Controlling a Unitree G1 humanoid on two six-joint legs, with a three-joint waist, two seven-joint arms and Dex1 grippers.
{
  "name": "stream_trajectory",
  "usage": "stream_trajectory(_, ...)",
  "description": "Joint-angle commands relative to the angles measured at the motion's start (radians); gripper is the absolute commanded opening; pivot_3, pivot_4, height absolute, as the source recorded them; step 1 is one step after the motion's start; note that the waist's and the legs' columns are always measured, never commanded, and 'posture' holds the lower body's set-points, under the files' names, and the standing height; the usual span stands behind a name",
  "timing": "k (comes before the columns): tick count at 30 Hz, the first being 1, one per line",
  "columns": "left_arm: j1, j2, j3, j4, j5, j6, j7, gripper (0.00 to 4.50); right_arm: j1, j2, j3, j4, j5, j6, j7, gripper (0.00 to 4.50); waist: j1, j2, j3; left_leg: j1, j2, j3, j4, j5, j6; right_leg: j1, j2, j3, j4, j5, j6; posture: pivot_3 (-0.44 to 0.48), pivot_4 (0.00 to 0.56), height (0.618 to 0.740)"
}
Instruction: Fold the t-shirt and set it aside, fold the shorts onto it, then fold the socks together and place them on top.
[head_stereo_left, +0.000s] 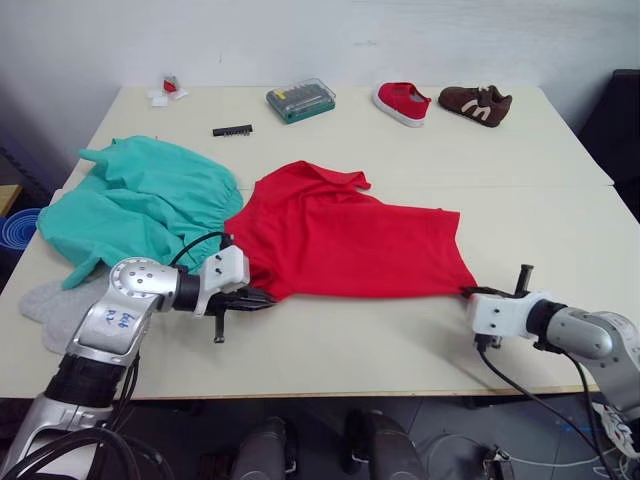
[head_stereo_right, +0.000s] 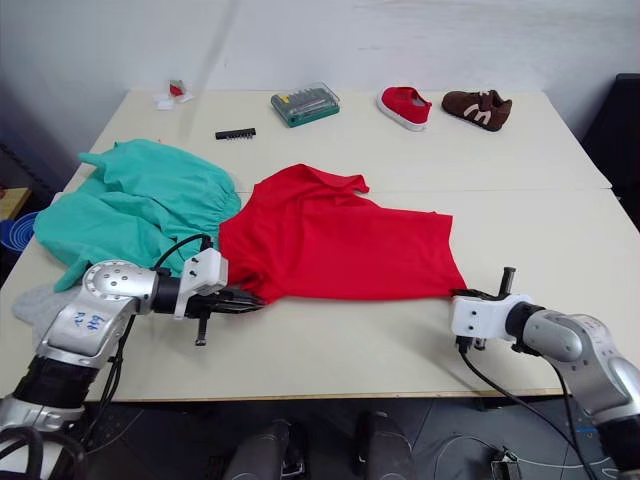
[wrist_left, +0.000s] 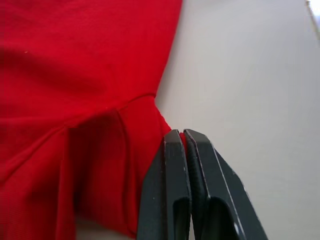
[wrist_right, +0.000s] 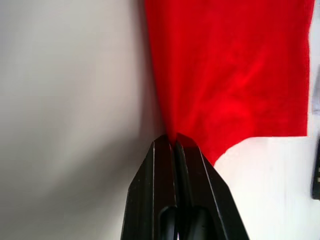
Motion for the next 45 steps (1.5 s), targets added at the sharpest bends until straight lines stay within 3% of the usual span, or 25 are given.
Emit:
stream_trajectory(1,0.031,0.037,0.009,-0.069,-0.029,0.029,-0.024,0.00,0.090,-0.051,-0.068,-0.139,0.112,0.009,0.104,0.02,0.000,0.000,0.000,0.000,0.000,0.000,0.000,0.000,0.000,0.000,0.000,0.000,0.000,0.000,0.000,0.000,0.150,0.740)
stream_trajectory(6,0.109,0.115,-0.003,-0.143,-0.062,0.081,-0.089,0.00,0.276,-0.119,-0.136,-0.289,0.250,0.021,0.267,0.02,0.000,0.000,0.000,0.001,0.000,0.000,-0.001,-0.002,0.000,0.000,0.000,0.000,-0.001,0.000,0.000,0.000,0.150,0.740)
stream_trajectory(13,0.267,0.238,-0.010,-0.202,-0.093,0.070,-0.208,0.00,0.449,-0.150,-0.232,-0.363,0.294,0.044,0.386,0.02,0.002,0.000,0.000,0.001,0.001,0.000,-0.001,-0.006,-0.006,0.000,0.000,0.000,-0.002,-0.001,-0.002,0.000,0.150,0.740)
stream_trajectory(19,0.331,0.231,-0.028,-0.136,-0.056,-0.012,-0.202,0.00,0.474,-0.146,-0.305,-0.360,0.299,0.049,0.441,0.02,0.003,0.000,0.000,0.001,0.001,-0.001,-0.001,-0.009,-0.003,0.000,0.000,0.000,-0.003,-0.002,-0.004,0.000,0.150,0.740)
stream_trajectory(26,0.340,0.264,-0.044,-0.092,-0.045,-0.069,-0.262,0.00,0.501,-0.148,-0.380,-0.370,0.436,0.166,0.569,0.02,0.002,0.001,0.000,0.002,0.002,-0.001,-0.002,-0.010,-0.002,0.000,0.000,-0.001,-0.002,-0.003,-0.005,0.000,0.150,0.740)
stream_trajectory(31,0.225,0.332,-0.150,-0.044,0.005,-0.154,-0.415,0.00,0.420,-0.138,-0.359,-0.406,0.701,0.440,0.609,0.02,0.002,0.001,0.000,0.002,0.003,-0.002,-0.002,-0.010,-0.001,0.000,0.000,-0.002,-0.002,-0.003,-0.006,0.000,0.150,0.740)
stream_trajectory(36,-0.020,0.351,-0.295,0.079,-0.094,-0.076,-0.428,0.00,0.329,-0.176,-0.303,-0.377,0.820,0.625,0.689,0.02,0.026,0.003,0.002,0.001,0.003,-0.003,-0.001,-0.009,0.000,0.000,0.000,-0.002,-0.002,-0.003,-0.006,0.000,0.150,0.740)
stream_trajectory(37,-0.121,0.351,-0.346,0.086,-0.120,-0.018,-0.428,0.00,0.302,-0.183,-0.289,-0.363,0.843,0.666,0.702,0.02,0.029,0.003,0.002,0.000,0.003,-0.003,-0.001,-0.009,0.000,-0.001,0.000,-0.002,-0.002,-0.003,-0.007,0.000,0.150,0.740)
stream_trajectory(40,-0.353,0.311,-0.473,0.170,-0.138,0.068,-0.428,0.00,0.226,-0.179,-0.248,-0.326,0.867,0.737,0.715,0.02,0.031,0.003,0.002,-0.005,0.002,-0.005,0.002,-0.008,0.002,-0.003,0.000,-0.004,-0.002,-0.003,-0.007,0.000,0.150,0.740)
stream_trajectory(41,-0.405,0.287,-0.504,0.217,-0.126,0.068,-0.428,0.00,0.209,-0.176,-0.237,-0.320,0.871,0.755,0.718,0.02,0.030,0.003,0.002,-0.006,0.001,-0.005,0.003,-0.004,0.007,-0.003,0.000,-0.004,-0.002,-0.002,-0.005,0.000,0.150,0.740)
stream_trajectory(45,-0.562,0.169,-0.552,0.384,-0.105,0.109,-0.428,0.00,0.178,-0.163,-0.219,-0.302,0.872,0.795,0.720,0.02,0.024,0.003,0.002,-0.009,-0.001,-0.003,0.004,-0.004,0.005,-0.004,0.000,-0.004,-0.002,0.000,-0.002,0.000,0.150,0.740)
